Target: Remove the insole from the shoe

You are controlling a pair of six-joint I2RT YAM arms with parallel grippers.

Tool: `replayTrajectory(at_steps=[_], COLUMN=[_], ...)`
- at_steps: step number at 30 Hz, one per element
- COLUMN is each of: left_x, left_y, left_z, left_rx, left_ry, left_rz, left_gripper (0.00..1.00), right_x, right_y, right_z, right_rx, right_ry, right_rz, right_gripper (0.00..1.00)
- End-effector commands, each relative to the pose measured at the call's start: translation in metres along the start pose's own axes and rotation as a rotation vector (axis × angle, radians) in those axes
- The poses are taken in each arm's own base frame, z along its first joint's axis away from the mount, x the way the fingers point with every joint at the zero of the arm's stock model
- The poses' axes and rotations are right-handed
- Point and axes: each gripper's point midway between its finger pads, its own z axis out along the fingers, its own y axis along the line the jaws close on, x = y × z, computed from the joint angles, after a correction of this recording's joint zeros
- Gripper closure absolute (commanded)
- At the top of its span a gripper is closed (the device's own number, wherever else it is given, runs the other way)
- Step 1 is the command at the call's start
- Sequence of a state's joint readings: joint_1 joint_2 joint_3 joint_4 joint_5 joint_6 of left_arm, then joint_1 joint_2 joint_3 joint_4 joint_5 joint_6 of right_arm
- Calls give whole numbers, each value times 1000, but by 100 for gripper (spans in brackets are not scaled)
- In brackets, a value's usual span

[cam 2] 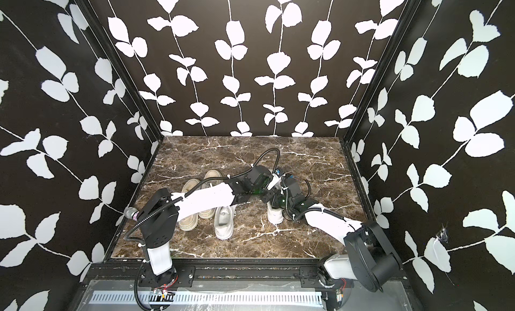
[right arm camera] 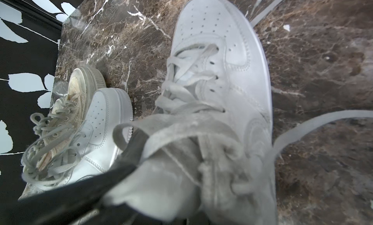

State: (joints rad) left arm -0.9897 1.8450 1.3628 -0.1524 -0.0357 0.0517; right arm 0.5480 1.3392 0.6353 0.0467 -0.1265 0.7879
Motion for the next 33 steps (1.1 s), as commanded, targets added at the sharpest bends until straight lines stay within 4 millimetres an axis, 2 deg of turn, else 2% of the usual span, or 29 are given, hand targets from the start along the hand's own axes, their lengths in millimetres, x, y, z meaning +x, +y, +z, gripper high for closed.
replayTrajectory(at_steps=[1,5,8,11,14,20,24,28,33], left_x=[-27,-13,4,23,33,31,35,39,46], left_y=[-6,1,3,0,-2,7,15,16,10], left_z=[-31,-43,-45,-37,-25,-12,-3,2,5], left_rx=[33,-5,-26,-15,0,-3,-7,-2,25], left_ry=[-105,-104,-67,-14,7,-4,13,27,41], left_rz=[-31,-76,-118,-165,-221,-314,-347,-349,-343], left_gripper=[75,61,56,52,46,42,47,60,75], right_x=[27,25,25,26,26,25,25,27,34], right_y=[-32,-28,-27,-27,-27,-21,-21,-19,-7], right_z=[5,4,6,8,9,11,12,16,26], right_rx=[117,103,103,107,106,83,87,76,11], right_ry=[77,76,86,97,101,118,129,146,194], right_rz=[4,-9,-19,-34,-51,-108,-133,-140,-134], right_gripper=[65,66,66,66,66,69,69,69,68])
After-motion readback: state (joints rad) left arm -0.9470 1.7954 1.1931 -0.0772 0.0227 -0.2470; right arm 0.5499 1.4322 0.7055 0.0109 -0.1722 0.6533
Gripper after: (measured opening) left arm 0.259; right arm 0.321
